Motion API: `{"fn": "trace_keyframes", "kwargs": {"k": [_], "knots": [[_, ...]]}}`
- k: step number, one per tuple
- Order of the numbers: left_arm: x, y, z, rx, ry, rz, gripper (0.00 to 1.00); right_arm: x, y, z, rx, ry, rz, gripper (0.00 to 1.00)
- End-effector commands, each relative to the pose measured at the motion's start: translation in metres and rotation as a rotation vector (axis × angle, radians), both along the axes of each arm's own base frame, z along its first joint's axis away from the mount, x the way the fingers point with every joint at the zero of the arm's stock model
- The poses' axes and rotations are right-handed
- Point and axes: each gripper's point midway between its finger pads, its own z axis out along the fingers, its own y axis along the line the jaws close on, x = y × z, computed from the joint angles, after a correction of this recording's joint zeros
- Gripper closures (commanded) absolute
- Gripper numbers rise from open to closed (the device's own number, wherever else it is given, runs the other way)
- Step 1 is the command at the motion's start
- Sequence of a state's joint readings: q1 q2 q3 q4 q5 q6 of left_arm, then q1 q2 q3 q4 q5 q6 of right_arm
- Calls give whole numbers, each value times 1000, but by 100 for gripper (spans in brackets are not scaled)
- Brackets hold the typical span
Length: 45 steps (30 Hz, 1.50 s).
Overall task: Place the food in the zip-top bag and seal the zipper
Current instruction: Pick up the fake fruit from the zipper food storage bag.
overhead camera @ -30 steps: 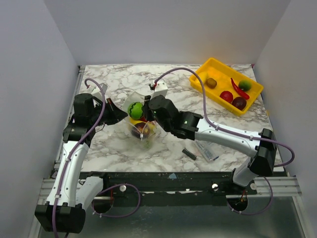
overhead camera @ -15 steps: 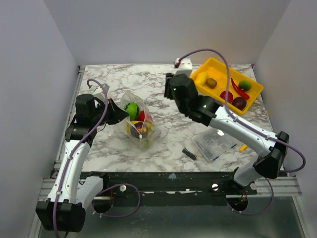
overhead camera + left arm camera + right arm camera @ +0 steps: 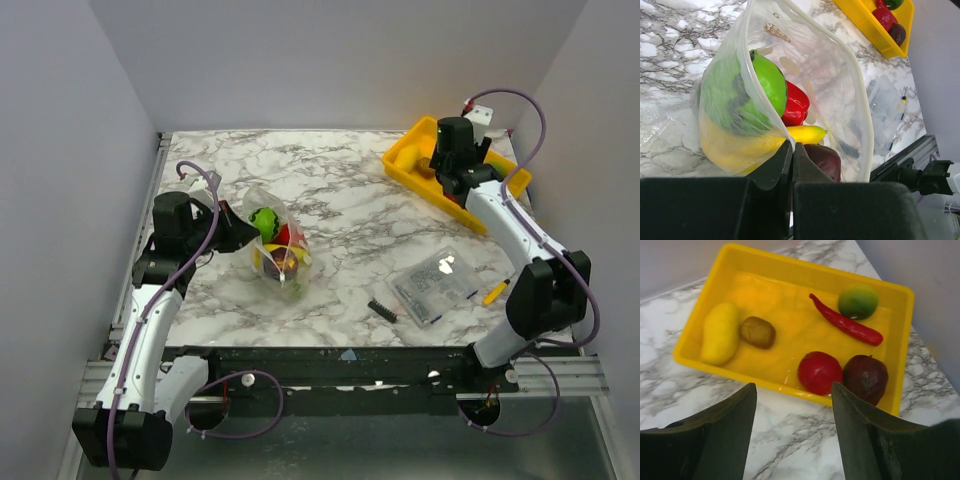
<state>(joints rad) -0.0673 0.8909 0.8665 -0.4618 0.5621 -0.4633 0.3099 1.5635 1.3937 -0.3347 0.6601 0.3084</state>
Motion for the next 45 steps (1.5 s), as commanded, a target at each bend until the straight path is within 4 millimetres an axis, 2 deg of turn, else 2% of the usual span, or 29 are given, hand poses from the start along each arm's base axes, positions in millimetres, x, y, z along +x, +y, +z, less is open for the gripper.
{"fn": "trace_keyframes", "kwargs": {"k": [1,4,8,12,16,20,28,35,38,40,45], "knots": [[-2,-3,2,-9,-29,-29,100,17,-31,-51,-57,127,-34,33],[-3,-3,0,-10,-28,-32,100,35,-44,-73,-63,179,-38,27],[-3,-3,-2,-9,-22,-32,100,61,-55,-97,-71,232,-38,25],[-3,-3,-3,-6,-19,-32,100,87,-38,-119,-27,257,41,24],[-2,-2,-6,-2,-11,-29,100,112,-19,-129,91,244,88,23],[-1,-3,-6,-4,-6,-33,100,132,-8,-143,151,231,120,14],[-1,-3,-10,-2,2,-33,100,150,-21,-191,137,308,82,14],[0,-3,-10,-4,8,-36,100,148,-22,-212,129,334,96,30],[-1,-4,-11,-4,10,-38,100,149,-27,-214,100,347,88,47],[0,-3,-11,-4,10,-37,100,148,-29,-205,92,345,86,60],[0,-4,-12,-5,14,-39,100,140,-29,-150,91,267,94,70]]}}
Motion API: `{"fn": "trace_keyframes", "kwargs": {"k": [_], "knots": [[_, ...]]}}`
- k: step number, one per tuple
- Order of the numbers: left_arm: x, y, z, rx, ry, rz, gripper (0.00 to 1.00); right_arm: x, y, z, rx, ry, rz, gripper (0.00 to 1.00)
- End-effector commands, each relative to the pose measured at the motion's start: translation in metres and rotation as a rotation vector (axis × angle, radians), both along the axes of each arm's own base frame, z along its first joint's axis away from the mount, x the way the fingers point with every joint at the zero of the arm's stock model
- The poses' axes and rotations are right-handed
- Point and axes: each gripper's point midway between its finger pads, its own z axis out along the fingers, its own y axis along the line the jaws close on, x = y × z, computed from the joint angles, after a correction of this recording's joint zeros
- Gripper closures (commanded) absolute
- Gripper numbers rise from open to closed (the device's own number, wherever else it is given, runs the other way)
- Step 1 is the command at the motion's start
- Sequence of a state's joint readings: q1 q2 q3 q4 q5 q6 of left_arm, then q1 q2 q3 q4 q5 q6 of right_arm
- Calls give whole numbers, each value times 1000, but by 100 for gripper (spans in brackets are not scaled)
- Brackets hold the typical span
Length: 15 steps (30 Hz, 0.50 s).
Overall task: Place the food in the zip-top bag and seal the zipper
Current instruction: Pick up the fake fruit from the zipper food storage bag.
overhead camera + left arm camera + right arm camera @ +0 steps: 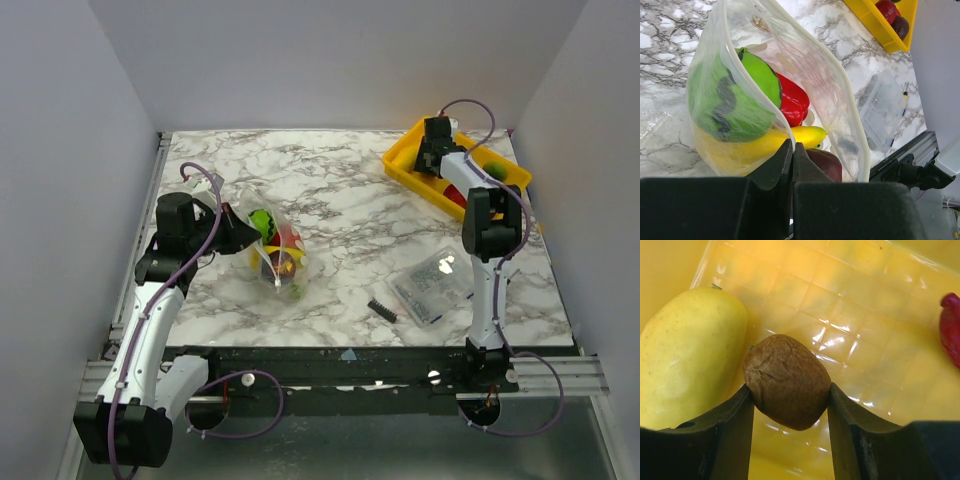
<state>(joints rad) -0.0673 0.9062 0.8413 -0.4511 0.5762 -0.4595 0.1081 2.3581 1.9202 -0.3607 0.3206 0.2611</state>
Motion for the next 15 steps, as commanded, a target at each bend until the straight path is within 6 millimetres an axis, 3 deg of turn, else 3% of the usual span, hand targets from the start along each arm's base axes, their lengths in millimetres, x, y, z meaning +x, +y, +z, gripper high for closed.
{"fn": "trace_keyframes", "kwargs": {"k": [1,3,4,8,12,15], "knots": [[1,-2,1,-5,-15,-25,100,-10,-6,72,1,-101,-10,71],[1,-3,1,-6,-16,-27,100,-21,-4,98,36,-157,-14,72],[1,-2,1,-6,-16,-27,100,-30,0,102,61,-165,-3,73],[0,-2,1,-4,-17,-23,100,-64,23,149,218,-303,61,80],[0,-3,3,-9,-20,-29,100,-107,66,158,386,-366,177,90],[0,-3,3,-11,-21,-30,100,-145,114,154,418,-341,301,93]]}}
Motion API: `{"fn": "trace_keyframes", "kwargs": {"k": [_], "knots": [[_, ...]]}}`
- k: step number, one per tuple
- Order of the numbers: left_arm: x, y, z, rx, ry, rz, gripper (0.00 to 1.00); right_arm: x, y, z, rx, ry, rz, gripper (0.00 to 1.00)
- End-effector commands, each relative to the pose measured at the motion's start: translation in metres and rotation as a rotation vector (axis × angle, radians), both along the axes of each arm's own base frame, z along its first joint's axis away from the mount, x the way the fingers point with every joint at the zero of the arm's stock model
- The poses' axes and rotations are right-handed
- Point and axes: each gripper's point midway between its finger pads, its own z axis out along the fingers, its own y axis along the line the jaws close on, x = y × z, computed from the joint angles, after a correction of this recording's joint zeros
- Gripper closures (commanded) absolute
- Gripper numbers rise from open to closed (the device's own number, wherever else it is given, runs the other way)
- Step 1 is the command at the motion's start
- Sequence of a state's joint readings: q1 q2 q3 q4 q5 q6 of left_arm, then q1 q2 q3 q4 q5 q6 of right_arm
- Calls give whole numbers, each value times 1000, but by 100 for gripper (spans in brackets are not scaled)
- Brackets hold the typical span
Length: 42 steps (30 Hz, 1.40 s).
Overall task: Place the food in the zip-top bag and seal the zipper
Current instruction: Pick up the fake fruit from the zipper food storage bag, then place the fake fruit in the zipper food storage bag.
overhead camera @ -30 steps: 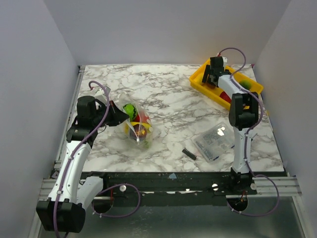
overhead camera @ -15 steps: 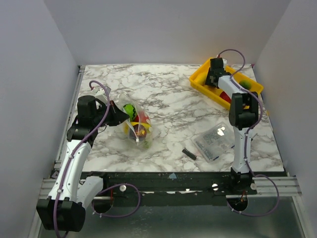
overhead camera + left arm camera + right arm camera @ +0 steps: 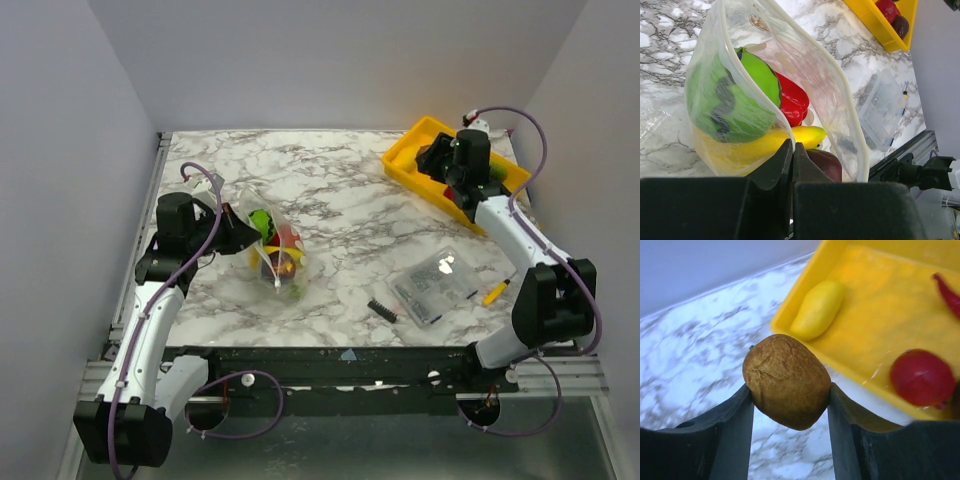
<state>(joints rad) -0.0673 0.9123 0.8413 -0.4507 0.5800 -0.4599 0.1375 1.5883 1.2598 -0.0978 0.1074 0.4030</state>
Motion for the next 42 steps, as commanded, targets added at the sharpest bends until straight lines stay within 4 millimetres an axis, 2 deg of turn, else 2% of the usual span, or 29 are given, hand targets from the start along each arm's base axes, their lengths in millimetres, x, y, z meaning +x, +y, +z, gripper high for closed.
{"fn": "trace_keyframes", "kwargs": {"k": [1,2,3,5,7,9,12,13,16,21,24,29,33,35,37,39,42], "knots": [[-1,-3,4,-9,-29,-28,100,-47,87,-22,99,21,246,94],[-1,-2,4,-9,-30,-25,100,-56,103,-15,107,-10,292,95],[-1,-2,4,-8,-30,-24,100,-69,118,-20,109,-1,330,95],[-1,-2,5,-9,-32,-25,100,-91,150,-16,127,-14,413,96],[-1,-2,6,-10,-33,-24,100,-110,181,-4,117,-41,489,96],[-2,-3,6,-11,-35,-26,100,-128,215,18,75,-97,576,96],[-2,-2,7,-8,-45,-22,100,-161,268,64,11,-211,719,96],[-2,-1,9,-6,-52,-20,100,-168,281,75,-12,-248,751,96],[-3,1,14,-1,-76,-12,100,-197,315,93,-28,-285,862,93],[-7,1,23,-8,-135,-4,100,-232,362,100,-40,-306,997,86],[-8,0,24,-12,-140,-13,100,-236,373,90,-81,-288,1000,81],[-8,0,24,-13,-137,-15,100,-221,374,63,-177,-212,918,73],[-8,-1,23,-15,-134,-18,100,-209,368,52,-232,-179,840,54],[-7,-1,23,-16,-132,-21,100,-203,363,53,-242,-173,790,39],[-7,-1,23,-16,-130,-21,100,-203,361,55,-246,-167,780,28],[-7,-1,21,-16,-127,-21,100,-207,361,59,-234,-163,782,21],[-6,-1,20,-16,-120,-18,100,-215,361,66,-212,-135,803,17]]}}
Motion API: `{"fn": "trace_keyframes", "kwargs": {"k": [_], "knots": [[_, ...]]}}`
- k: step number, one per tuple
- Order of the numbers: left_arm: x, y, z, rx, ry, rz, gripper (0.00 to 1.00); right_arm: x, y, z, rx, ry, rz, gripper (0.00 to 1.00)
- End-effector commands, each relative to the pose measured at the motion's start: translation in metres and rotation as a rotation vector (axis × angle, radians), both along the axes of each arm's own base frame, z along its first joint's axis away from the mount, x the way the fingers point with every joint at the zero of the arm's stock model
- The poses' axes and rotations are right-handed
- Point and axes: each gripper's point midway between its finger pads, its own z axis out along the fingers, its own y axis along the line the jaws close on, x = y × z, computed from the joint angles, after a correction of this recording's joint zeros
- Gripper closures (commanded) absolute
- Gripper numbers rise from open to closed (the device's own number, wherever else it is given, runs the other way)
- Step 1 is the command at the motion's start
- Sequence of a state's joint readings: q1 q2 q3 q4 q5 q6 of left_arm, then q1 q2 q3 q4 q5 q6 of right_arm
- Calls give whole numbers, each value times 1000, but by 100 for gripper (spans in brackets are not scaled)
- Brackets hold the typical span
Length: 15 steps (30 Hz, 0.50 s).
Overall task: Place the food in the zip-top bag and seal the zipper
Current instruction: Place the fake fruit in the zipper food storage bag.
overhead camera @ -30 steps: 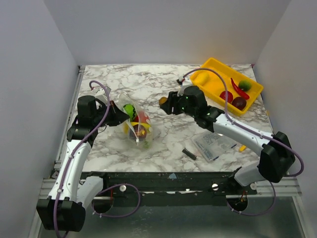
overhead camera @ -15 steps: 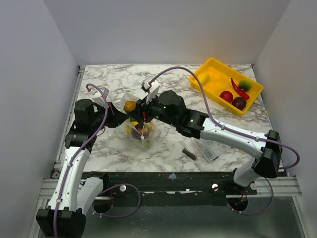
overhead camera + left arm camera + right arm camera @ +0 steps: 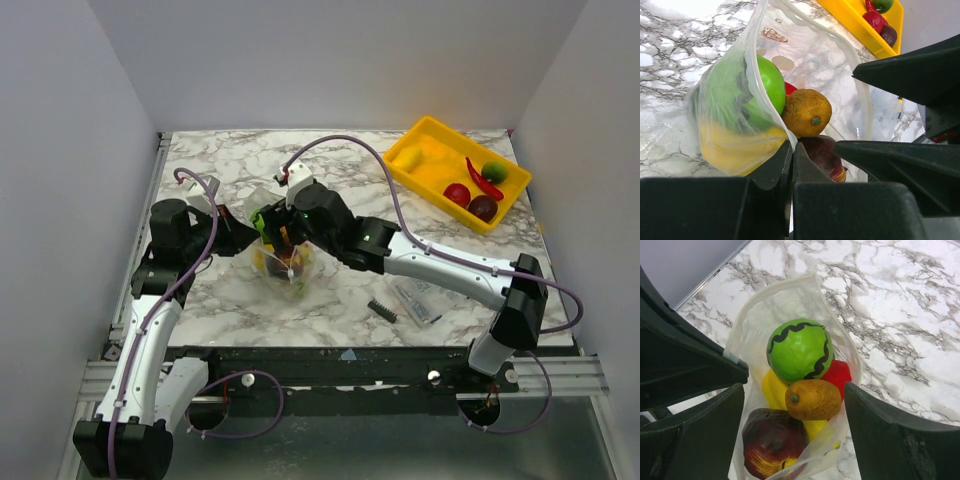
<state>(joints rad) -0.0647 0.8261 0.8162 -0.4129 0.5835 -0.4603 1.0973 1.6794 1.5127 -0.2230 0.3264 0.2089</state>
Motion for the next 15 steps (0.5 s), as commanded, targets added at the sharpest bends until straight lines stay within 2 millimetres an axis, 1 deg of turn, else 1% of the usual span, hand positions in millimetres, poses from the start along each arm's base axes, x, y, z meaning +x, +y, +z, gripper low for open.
{"fn": "trace_keyframes", "kwargs": {"k": [1,3,4,5,6,7,8,11,12,13,15], "knots": [[2,-2,1,-8,-18,-17,100,-12,-7,21,9,35,-19,17],[2,-2,0,-12,-8,-17,100,-25,-10,22,13,70,3,17],[3,-2,-1,-15,-2,-17,100,-32,-14,16,1,90,1,17],[3,-3,-2,-19,5,-17,100,-39,-19,15,2,100,-3,17],[3,-3,-4,-25,15,-15,100,-47,-25,5,-12,118,-9,17],[3,-4,-5,-34,30,-11,100,-56,-29,0,-17,127,-10,18],[2,-4,-6,-46,51,-2,100,-65,-34,-11,-25,139,-18,19],[-3,-8,-4,-97,97,4,100,-96,-36,-25,-20,125,-15,20],[-4,-10,0,-112,97,1,100,-103,-36,-28,-19,120,-24,21],[-5,-10,2,-129,104,4,100,-106,-36,-32,-19,118,-37,23],[-7,-10,6,-149,109,19,100,-102,-37,-42,-27,126,-94,25]]}}
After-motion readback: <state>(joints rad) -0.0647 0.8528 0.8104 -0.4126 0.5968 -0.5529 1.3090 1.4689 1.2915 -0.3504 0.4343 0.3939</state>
